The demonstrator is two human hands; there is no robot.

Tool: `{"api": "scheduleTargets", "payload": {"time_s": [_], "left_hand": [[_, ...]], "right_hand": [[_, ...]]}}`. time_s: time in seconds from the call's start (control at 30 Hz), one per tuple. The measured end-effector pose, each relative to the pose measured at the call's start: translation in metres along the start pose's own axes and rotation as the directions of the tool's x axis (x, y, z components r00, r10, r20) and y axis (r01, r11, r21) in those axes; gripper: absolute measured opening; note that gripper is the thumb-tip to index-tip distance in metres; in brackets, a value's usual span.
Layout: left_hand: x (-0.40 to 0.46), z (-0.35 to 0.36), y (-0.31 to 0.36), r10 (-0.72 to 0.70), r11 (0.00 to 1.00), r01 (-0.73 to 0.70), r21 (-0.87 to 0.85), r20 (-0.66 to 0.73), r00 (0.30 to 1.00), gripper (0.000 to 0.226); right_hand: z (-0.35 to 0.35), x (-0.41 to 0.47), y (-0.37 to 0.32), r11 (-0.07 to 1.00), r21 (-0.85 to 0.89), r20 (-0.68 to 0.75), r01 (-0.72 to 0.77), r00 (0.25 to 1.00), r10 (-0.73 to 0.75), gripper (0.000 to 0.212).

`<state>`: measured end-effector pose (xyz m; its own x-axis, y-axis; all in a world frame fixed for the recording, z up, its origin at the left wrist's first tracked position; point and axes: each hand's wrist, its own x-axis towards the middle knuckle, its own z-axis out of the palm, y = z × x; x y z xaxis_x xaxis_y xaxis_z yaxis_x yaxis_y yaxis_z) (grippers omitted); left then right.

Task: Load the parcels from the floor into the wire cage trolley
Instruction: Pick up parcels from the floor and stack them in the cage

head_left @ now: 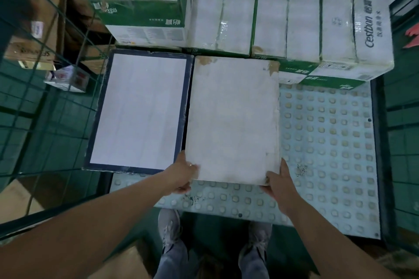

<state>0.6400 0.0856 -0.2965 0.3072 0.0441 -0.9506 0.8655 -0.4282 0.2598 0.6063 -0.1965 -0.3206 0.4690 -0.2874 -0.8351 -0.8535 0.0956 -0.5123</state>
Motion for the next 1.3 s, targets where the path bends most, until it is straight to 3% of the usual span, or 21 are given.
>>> {"api": "scheduleTargets", "payload": {"time_s": [0.2, 0.4, 0.53, 0.7, 0.87, 1.07, 1.3], "left_hand": [[-0.002, 0.011, -0.008, 0.026, 0.995, -0.027, -0.099, -0.010, 1.000, 0.088], [-0.010, 0.006, -0.010, 0.017, 0.998, -0.019, 0.054, 0.043, 0.999, 0.076], [-0.036, -0.006, 0.004, 0.002, 0.999, -0.004, 0.047, 0.052, 0.999, 0.076], [-0.107, -0.044, 0.044, 0.098, 0.994, -0.099, -0.054, -0.014, 0.995, 0.077], [-0.234, -0.087, 0.096, 0.230, 0.961, -0.240, -0.134, -0.086, 0.969, 0.077], [-0.403, -0.110, 0.127, 0.358, 0.899, -0.402, -0.173, -0.238, 0.903, 0.076], [-0.520, -0.114, 0.110, 0.411, 0.856, -0.492, -0.156, -0.369, 0.833, 0.071]], "right_hand": [[0.005, 0.007, 0.005, 0.997, -0.068, 0.012, -0.024, 1.000, 0.024, 0.074], [0.007, 0.002, 0.005, 0.987, -0.042, 0.005, -0.156, 0.988, 0.156, 0.079], [0.009, -0.025, -0.015, 0.981, -0.109, 0.018, -0.159, 0.987, 0.162, 0.078], [0.012, -0.098, -0.084, 0.981, -0.183, 0.111, -0.070, 0.990, 0.092, 0.073], [0.015, -0.198, -0.181, 0.979, -0.194, 0.231, 0.066, 0.973, -0.019, 0.067], [0.016, -0.346, -0.275, 0.941, -0.195, 0.432, 0.278, 0.885, -0.172, 0.061], [0.025, -0.467, -0.309, 0.856, -0.267, 0.588, 0.442, 0.779, -0.219, 0.055]]}}
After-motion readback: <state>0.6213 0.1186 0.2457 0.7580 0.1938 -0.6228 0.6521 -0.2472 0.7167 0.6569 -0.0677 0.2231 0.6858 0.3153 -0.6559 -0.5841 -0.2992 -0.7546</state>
